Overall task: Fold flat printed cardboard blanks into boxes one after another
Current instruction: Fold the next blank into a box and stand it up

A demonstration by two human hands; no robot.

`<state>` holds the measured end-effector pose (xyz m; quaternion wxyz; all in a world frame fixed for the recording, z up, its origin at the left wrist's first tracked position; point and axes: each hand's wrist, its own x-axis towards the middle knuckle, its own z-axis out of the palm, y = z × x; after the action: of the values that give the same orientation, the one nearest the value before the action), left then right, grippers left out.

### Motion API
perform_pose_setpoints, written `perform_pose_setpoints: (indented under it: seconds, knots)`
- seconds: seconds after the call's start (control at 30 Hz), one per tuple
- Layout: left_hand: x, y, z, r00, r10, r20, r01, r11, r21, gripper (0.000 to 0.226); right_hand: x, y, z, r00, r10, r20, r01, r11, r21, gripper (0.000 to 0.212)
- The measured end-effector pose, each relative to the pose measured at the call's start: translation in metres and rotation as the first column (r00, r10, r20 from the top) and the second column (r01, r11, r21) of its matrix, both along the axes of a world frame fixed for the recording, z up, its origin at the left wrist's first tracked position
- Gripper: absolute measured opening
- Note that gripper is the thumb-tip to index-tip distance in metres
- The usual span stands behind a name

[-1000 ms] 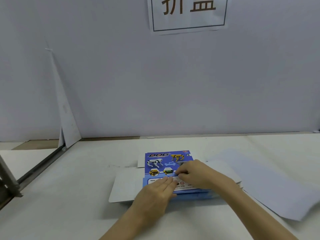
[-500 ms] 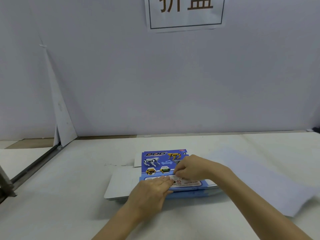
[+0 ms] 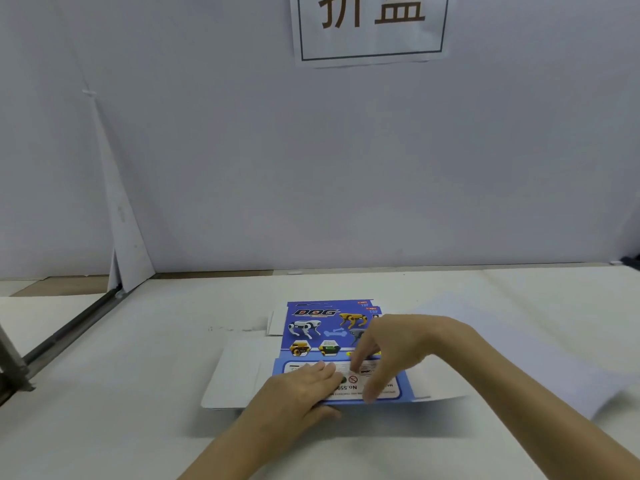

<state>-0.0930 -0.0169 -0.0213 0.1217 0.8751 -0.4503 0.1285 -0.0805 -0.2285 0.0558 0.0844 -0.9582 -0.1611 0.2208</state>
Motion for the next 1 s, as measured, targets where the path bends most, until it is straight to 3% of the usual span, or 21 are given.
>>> perform_pose_setpoints:
  seconds: [0.07,0.1,0.17,0.27,0.47,0.57,0.63,0.7,0.73,0.77,0.8,0.83,0.9,0.97,1.0]
  knots:
    - [-0.002,0.003,-0.01,0.999,-0.038,0.039,0.039,0.999,-0.023,0.08,-0.002,0.001,-0.005,0.997,0.031,0.076,-0.031,0.999,0.008,0.033]
    - [-0.003,0.004,-0.011,0.987,-0.038,0.153,0.04,0.999,-0.014,0.069,-0.003,0.002,-0.007,0.995,0.019,0.095,-0.023,0.999,0.033,0.03]
    - [-0.006,0.007,-0.005,0.98,-0.06,0.19,0.055,0.998,0.032,0.038,-0.006,0.001,-0.005,0.995,-0.024,0.093,0.015,0.995,0.095,0.029]
    - [0.001,0.002,-0.002,0.969,-0.061,0.239,0.067,0.998,-0.015,0.055,-0.005,0.001,-0.001,0.994,-0.037,0.102,0.022,0.99,0.14,0.03]
    - [0.001,-0.008,0.007,0.942,-0.041,0.332,0.077,0.992,-0.096,0.025,-0.005,0.002,-0.002,0.988,-0.041,0.147,0.026,0.994,0.104,0.033]
    - [0.002,-0.004,0.024,0.957,0.029,0.29,0.03,0.98,-0.198,0.014,-0.016,-0.007,0.022,0.938,-0.126,0.323,0.045,0.967,0.249,0.026]
    - [0.008,0.003,0.053,0.949,0.095,0.302,0.0,0.954,-0.299,0.022,-0.026,-0.017,0.046,0.754,-0.31,0.579,0.004,0.884,0.468,0.021]
    - [0.021,0.01,0.091,0.904,0.226,0.364,-0.058,0.907,-0.418,0.034,-0.036,-0.024,0.067,0.355,-0.543,0.761,-0.149,0.77,0.62,0.025]
    - [0.026,0.011,0.11,0.886,0.308,0.346,-0.09,0.848,-0.523,0.033,-0.039,-0.026,0.076,0.164,-0.634,0.756,-0.197,0.73,0.654,0.03]
    - [0.031,0.011,0.126,0.881,0.372,0.291,-0.111,0.762,-0.638,0.029,-0.04,-0.027,0.081,0.058,-0.704,0.707,-0.216,0.683,0.698,0.037]
    - [0.035,0.009,0.137,0.894,0.394,0.211,-0.119,0.664,-0.738,0.027,-0.04,-0.025,0.085,0.038,-0.764,0.645,-0.221,0.623,0.751,0.044]
    - [0.037,0.006,0.144,0.925,0.364,0.113,-0.123,0.565,-0.816,0.028,-0.039,-0.02,0.085,0.099,-0.808,0.581,-0.201,0.556,0.806,0.049]
    - [0.037,-0.003,0.147,0.978,0.186,-0.097,-0.163,0.383,-0.909,0.036,-0.032,-0.008,0.077,0.34,-0.832,0.438,-0.093,0.434,0.896,0.048]
    - [0.035,-0.009,0.14,0.968,-0.012,-0.252,-0.238,0.29,-0.927,0.044,-0.024,0.007,0.064,0.57,-0.775,0.271,-0.09,0.269,0.959,0.032]
    - [0.034,-0.011,0.134,0.956,-0.069,-0.284,-0.255,0.278,-0.926,0.046,-0.02,0.012,0.058,0.61,-0.759,0.229,-0.121,0.197,0.973,0.025]
